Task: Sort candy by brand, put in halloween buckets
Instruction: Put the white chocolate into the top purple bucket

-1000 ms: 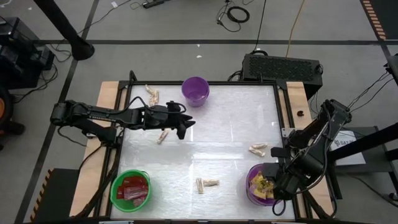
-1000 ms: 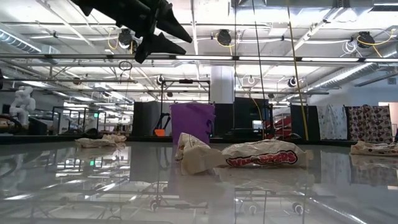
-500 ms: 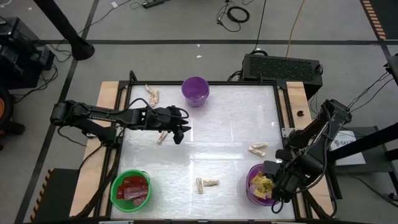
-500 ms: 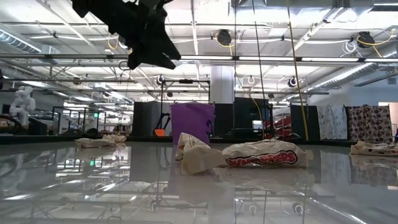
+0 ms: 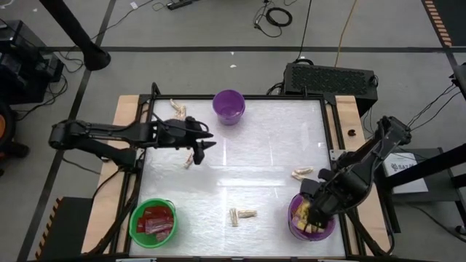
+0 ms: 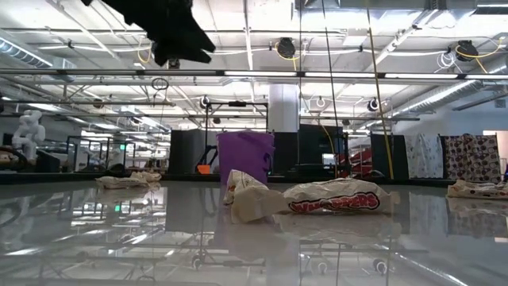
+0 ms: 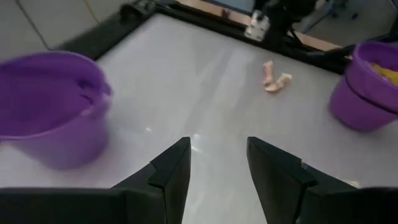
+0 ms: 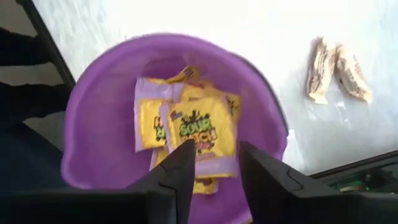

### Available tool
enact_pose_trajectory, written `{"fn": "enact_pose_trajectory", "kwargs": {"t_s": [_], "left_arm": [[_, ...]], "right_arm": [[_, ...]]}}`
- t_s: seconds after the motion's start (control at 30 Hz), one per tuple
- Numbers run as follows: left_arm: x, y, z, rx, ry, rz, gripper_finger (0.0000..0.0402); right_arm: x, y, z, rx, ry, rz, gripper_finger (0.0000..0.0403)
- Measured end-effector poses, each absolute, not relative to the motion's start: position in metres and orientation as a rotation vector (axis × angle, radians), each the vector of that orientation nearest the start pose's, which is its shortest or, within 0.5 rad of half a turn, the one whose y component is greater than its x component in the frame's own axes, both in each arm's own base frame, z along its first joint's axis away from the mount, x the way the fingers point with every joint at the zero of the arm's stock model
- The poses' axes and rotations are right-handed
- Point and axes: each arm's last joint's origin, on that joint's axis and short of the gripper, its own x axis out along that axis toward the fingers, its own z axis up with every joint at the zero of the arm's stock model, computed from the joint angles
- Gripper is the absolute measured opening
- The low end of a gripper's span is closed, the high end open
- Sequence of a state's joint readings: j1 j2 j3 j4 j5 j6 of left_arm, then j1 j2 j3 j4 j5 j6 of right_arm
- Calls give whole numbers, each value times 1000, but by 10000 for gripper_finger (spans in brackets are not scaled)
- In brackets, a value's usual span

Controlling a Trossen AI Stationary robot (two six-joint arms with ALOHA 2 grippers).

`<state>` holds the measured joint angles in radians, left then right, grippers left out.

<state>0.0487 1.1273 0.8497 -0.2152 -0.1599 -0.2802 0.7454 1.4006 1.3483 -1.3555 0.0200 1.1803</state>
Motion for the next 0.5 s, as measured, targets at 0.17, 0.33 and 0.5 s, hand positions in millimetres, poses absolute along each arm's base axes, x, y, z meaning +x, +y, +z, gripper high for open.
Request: {"fn": "enact_pose_trajectory", "kwargs": {"t_s": [0.17,0.33,0.5], "left_arm": [[226,24,296,-238,454,332,164],[214,26,297,-239,493,355,164],[209,26,292,-234,567,366,164]], "right_arm": [[187,149,315,422,1421,-242,120],[205,131,316,432,1371,-225,121],[228,114,320,447,1257,-162,121]]}}
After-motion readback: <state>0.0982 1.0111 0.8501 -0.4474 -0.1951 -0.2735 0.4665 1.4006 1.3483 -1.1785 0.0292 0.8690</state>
